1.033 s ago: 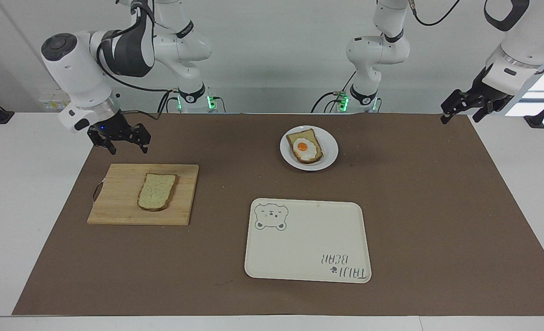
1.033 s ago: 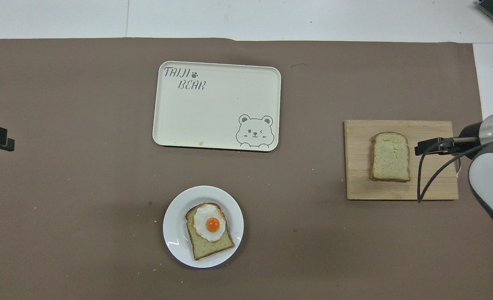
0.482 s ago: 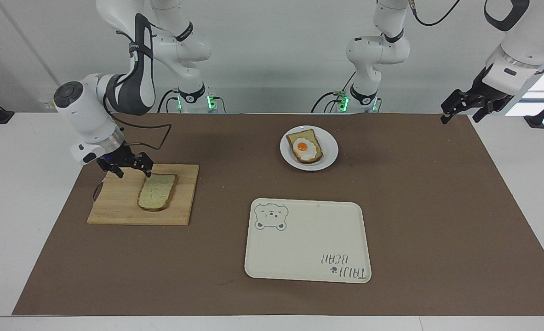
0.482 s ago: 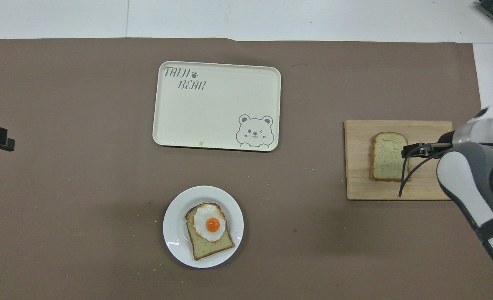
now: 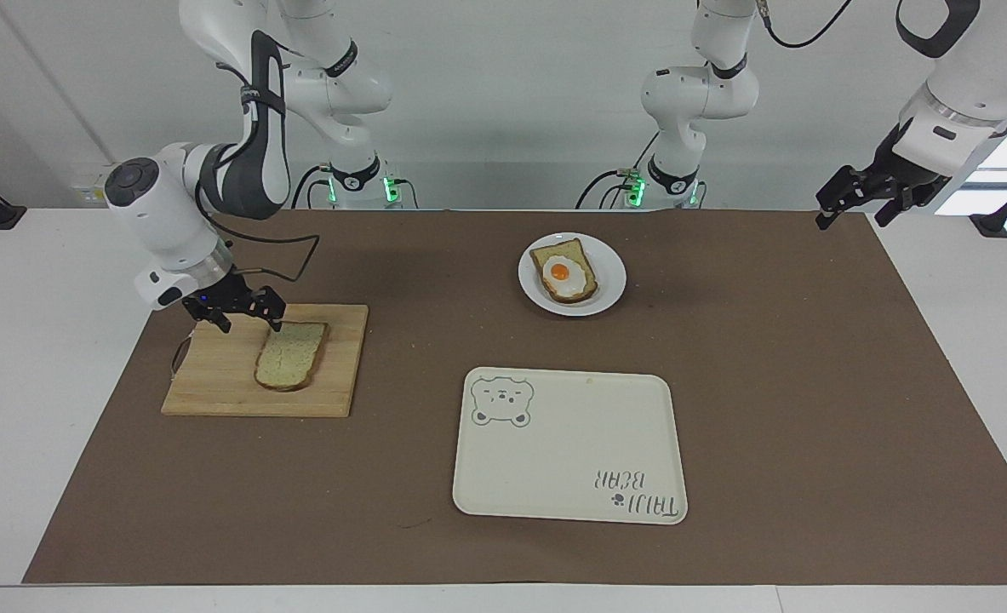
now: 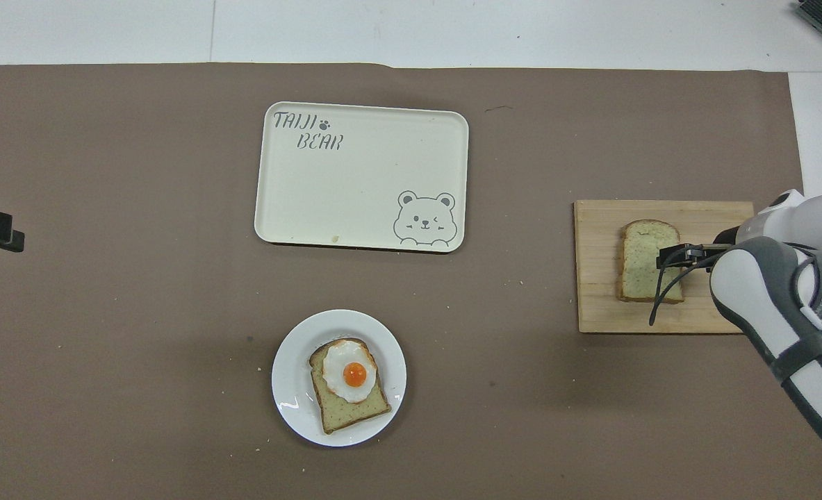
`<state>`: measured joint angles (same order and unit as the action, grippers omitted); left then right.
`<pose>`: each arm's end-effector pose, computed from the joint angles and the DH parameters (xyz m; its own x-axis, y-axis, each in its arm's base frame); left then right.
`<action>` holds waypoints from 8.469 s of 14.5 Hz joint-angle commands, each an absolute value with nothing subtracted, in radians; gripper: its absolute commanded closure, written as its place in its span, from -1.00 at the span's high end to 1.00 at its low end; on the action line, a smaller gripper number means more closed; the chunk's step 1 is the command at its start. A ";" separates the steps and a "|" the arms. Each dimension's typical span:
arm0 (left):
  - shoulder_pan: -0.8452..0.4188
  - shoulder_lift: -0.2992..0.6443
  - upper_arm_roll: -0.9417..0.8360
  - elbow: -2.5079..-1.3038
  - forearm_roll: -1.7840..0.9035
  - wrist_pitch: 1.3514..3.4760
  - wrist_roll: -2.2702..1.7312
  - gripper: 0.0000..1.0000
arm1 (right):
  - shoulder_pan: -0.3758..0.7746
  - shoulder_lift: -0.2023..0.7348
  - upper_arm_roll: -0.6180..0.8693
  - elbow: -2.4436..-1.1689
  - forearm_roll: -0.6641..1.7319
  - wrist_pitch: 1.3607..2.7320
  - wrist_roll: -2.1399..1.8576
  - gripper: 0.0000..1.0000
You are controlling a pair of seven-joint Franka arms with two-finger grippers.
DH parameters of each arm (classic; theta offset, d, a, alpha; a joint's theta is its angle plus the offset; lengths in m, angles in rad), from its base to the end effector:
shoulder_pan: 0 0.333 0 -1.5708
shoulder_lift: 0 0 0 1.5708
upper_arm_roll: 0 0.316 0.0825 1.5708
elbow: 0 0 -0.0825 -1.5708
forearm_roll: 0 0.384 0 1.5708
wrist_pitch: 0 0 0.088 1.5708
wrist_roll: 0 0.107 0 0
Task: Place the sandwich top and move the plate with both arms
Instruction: 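Reach the right gripper over the bread slice on the cutting board, then close the right gripper on the bread slice edge, then lift the bread slice and carry it toward the white plate, then lower the bread onto the egg toast and open the right gripper, then withdraw the right gripper while the left gripper reaches toward the plate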
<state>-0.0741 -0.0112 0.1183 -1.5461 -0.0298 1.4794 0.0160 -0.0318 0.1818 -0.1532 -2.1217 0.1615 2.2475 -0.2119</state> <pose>0.5413 0.0209 0.6344 0.9982 0.0253 -0.0550 0.0271 -0.9991 0.0320 0.5525 -0.0976 0.3229 0.9966 -0.0739 -0.0364 -0.0773 -0.9917 -0.1024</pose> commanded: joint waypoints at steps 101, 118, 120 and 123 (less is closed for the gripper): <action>-0.077 -0.021 0.120 -1.545 -0.023 1.462 0.008 1.00 | 0.583 0.226 0.069 -1.990 0.354 2.299 0.493 1.00; -0.083 -0.144 0.072 -1.828 -0.201 1.606 0.012 1.00 | 0.252 0.063 0.066 -1.916 0.181 1.987 0.357 1.00; -0.083 -0.153 0.072 -1.888 -0.259 1.666 0.012 1.00 | 0.216 0.045 0.066 -1.916 0.179 1.977 0.345 1.00; -0.095 -0.175 0.071 -1.991 -0.319 1.764 0.021 1.00 | 0.163 0.011 0.064 -1.916 0.176 1.954 0.276 1.00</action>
<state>-0.0859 -0.1137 0.0681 -1.8854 -0.2851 1.6909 0.0108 0.2053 0.0462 0.0554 -1.9124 0.1955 1.9796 0.3227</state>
